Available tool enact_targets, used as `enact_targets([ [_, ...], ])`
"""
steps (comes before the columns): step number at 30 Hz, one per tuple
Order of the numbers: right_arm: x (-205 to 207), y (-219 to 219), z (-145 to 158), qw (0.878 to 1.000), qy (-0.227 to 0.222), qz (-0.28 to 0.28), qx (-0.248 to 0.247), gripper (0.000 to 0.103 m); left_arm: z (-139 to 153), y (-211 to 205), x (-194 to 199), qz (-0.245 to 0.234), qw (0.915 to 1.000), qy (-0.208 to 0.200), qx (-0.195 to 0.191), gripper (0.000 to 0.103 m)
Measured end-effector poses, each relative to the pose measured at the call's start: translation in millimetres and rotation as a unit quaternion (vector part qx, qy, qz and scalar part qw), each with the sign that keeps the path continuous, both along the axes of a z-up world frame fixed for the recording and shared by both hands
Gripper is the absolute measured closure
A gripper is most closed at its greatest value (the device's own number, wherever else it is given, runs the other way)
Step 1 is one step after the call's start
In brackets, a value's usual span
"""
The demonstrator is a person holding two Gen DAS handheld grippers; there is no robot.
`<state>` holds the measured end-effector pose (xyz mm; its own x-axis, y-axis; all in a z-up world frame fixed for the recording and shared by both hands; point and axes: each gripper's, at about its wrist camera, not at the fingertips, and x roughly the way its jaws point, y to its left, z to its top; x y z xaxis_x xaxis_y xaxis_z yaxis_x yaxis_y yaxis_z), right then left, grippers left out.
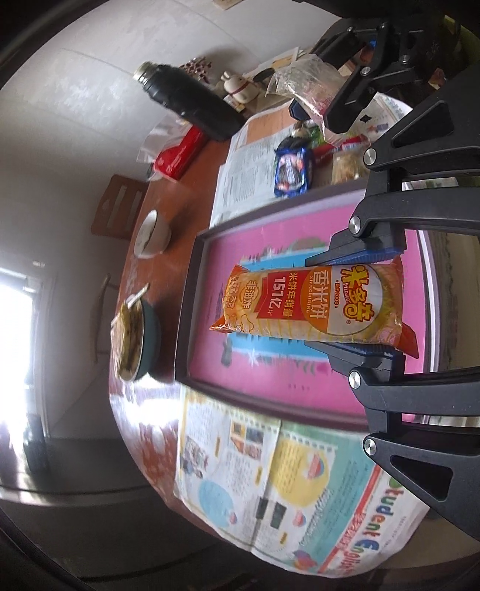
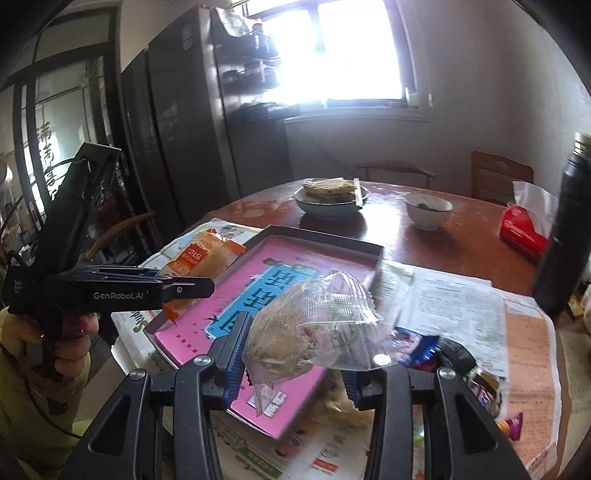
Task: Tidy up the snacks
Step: 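Carry the wafer pack and cookie bag over the pink tray with both tools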
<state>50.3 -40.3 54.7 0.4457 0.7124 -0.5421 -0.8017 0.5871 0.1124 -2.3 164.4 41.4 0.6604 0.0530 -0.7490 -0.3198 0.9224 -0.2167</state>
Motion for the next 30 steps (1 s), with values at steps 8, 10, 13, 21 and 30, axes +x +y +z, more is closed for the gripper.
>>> enact_targets([
  [8,-2.3,33.4,-10.9,0.999,0.014,0.030,-0.008,0.059,-21.1,20.4,-6.9,0.014,0.9996,0.023,0.001,0.068],
  [10,-3.2,42.3,-18.1,0.999,0.022,0.035,-0.014,0.059,-27.1,22.0,-6.6,0.014,0.9993,0.034,-0.003,0.068],
  [13,-4.0,52.0,-31.5,0.998,0.039,0.044,-0.026,0.059,-34.0,21.7,-5.6,0.011,0.9991,0.040,-0.006,0.068],
  [21,-6.0,70.9,-62.2,0.994,0.067,0.057,-0.056,0.059,-49.8,21.8,-2.0,0.006,0.9981,0.061,-0.006,0.068],
  [30,-4.5,82.1,-76.0,0.992,0.077,0.064,-0.073,0.059,-59.0,25.4,0.9,0.010,0.9970,0.077,-0.006,0.068],
])
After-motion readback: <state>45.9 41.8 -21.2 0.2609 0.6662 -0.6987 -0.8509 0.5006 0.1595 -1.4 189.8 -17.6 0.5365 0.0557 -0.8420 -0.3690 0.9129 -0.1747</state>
